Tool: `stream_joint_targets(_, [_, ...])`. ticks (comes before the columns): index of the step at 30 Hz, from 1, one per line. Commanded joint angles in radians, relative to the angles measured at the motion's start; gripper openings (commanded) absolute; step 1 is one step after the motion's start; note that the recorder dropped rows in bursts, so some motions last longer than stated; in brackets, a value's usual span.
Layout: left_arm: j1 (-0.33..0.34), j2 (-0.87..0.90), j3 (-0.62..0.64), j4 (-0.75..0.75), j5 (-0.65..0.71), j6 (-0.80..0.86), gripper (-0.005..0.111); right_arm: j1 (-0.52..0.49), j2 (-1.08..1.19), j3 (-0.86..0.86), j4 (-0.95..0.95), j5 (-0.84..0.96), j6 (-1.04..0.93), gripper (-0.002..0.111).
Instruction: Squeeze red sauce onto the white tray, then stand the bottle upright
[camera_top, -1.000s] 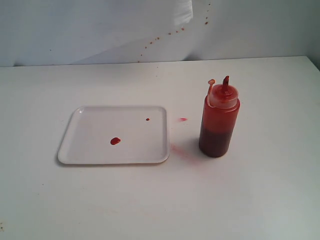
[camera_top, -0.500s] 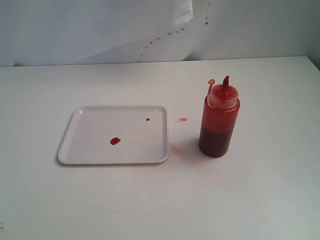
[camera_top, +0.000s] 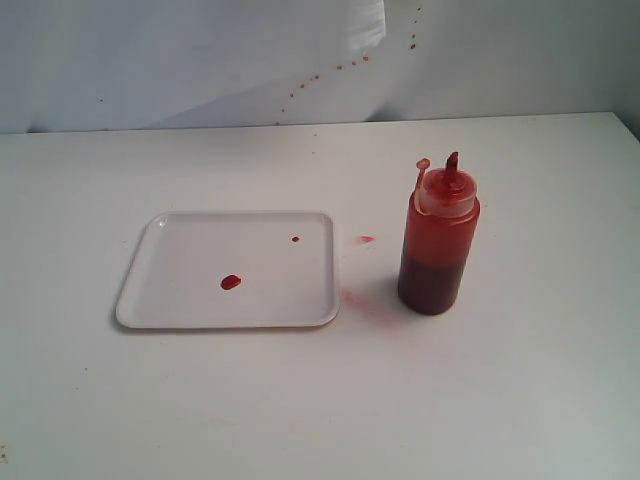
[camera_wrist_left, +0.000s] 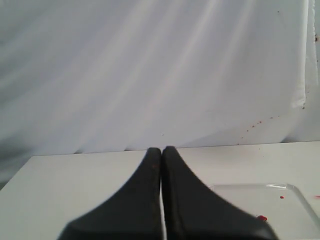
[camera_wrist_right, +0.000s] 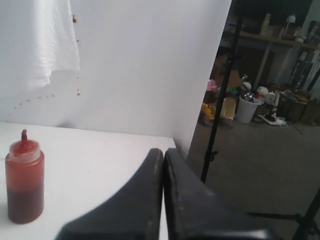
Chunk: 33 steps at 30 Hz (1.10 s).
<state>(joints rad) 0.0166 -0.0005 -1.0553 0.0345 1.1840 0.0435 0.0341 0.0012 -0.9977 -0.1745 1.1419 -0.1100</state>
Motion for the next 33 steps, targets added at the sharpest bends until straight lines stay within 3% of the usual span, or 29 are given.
stream_joint_targets(1, [-0.006, 0.0, 0.074, 0.006, -0.082, -0.018, 0.0, 0.003, -0.001, 0.067, -0.023, -0.118, 0.012, 0.0])
stream_joint_targets(5, [-0.006, 0.0, 0.285, -0.01, -0.272, -0.018, 0.0, 0.003, -0.001, 0.261, -0.023, -0.273, 0.012, 0.0])
stream_joint_targets(9, [-0.006, 0.0, 0.597, -0.034, -0.596, -0.02, 0.0, 0.003, -0.001, 0.575, -0.028, -0.613, 0.012, 0.0])
stream_joint_targets(10, [-0.006, 0.0, 0.687, -0.05, -0.745, -0.02, 0.0, 0.003, -0.001, 0.678, -0.008, -0.744, 0.012, 0.0])
stream_joint_targets(14, [-0.006, 0.0, 0.931, -0.054, -1.055, -0.018, 0.0, 0.003, -0.001, 0.927, 0.044, -1.15, 0.009, 0.0])
stream_joint_targets(16, [-0.006, 0.0, 1.037, -0.054, -1.184, -0.016, 0.0, 0.003, -0.001, 0.998, 0.047, -1.252, 0.011, 0.0])
stream_joint_targets(17, [-0.006, 0.0, 1.055, -0.054, -1.231, -0.016, 0.0, 0.003, -0.001, 0.998, 0.054, -1.165, 0.018, 0.0])
stream_joint_targets(18, [-0.006, 0.0, 1.055, -0.047, -1.132, -0.013, 0.0, 0.003, -0.001, 0.998, 0.053, -1.157, 0.018, 0.0])
stream_joint_targets(20, [-0.006, 0.0, 1.055, -0.047, -1.115, -0.018, 0.0, 0.003, -0.001, 0.998, 0.053, -1.149, 0.02, 0.0])
stream_joint_targets(25, [-0.006, 0.0, 1.055, -0.07, -1.096, -0.02, 0.0, 0.003, -0.001, 0.998, 0.095, -1.095, 0.124, 0.0])
stream_joint_targets(33, [-0.006, 0.0, 1.055, -0.07, -1.102, -0.017, 0.0, 0.003, -0.001, 0.998, 0.105, -0.999, 0.117, 0.0])
